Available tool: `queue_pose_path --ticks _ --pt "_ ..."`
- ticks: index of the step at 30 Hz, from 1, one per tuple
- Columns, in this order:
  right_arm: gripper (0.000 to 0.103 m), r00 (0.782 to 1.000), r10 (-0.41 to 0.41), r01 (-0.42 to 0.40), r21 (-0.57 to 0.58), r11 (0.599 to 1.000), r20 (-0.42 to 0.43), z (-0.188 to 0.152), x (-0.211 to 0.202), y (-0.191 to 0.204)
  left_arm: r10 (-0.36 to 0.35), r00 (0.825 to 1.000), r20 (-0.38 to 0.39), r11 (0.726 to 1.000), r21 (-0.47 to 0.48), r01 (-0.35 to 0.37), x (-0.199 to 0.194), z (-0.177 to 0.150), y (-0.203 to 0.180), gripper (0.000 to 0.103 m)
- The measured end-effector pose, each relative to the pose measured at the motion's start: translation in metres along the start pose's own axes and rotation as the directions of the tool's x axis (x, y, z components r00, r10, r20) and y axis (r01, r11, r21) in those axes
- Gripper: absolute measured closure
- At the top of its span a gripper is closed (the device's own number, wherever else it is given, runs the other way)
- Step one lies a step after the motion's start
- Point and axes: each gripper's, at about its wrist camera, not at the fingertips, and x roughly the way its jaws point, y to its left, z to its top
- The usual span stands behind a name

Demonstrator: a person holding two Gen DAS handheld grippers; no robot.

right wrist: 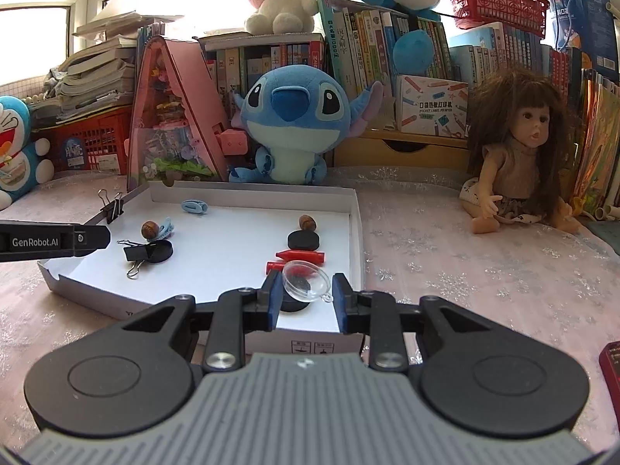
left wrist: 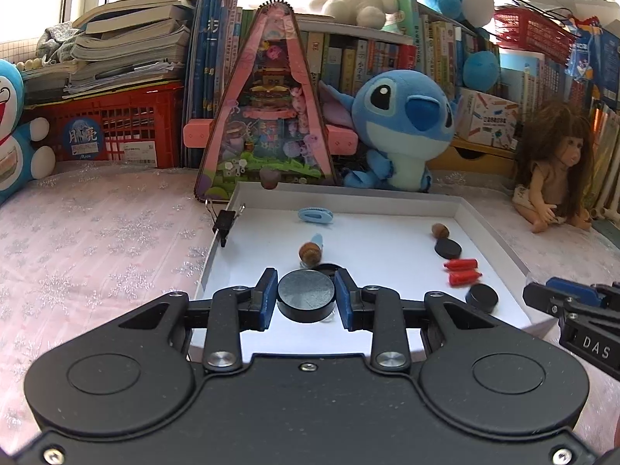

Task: Organize rigid objects
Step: 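Lift and carry the black disc and clear lid over the white box, then lower both tools into the box and open them to release disc and lid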

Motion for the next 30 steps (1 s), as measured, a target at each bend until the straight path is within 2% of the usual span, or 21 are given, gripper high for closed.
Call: queue_pose_path --ticks 7,11,16,22,26,30 --pt "0.07 1.0 0.018 -0.018 0.003 1.0 -0.013 0.005 0.008 -0.001 0.004 1.0 -0.001 1.0 0.004 -0.004 0.008 0.003 0.006 0.073" --pt "0.07 0.999 0.039 -0.039 -0.009 0.999 -0.022 0.013 0.012 -0.005 0.011 1.0 -0.007 0.999 0.035 -0.01 0.017 0.017 0.012 0.073" --pt "0.07 0.998 0.055 -0.053 0.035 0.998 -0.042 0.025 0.024 -0.013 -0.008 1.0 -0.017 1.0 0.005 0.008 0.03 0.03 0.022 0.073" --pt "0.07 0.995 0.083 -0.078 0.087 0.993 -0.059 0.031 0.038 -0.015 -0.02 0.999 -0.039 1.0 0.003 0.02 0.043 0.028 0.025 0.073" --pt "0.07 0.993 0.096 -0.09 0.09 0.992 -0.071 0.032 0.047 -0.01 -0.016 0.999 -0.049 1.0 -0.011 0.016 0.051 0.026 0.026 0.073" --pt "0.07 0.992 0.1 -0.096 0.055 0.994 -0.076 0.037 0.058 0.001 -0.006 0.999 -0.046 1.0 0.016 0.006 0.061 0.027 0.024 0.073"
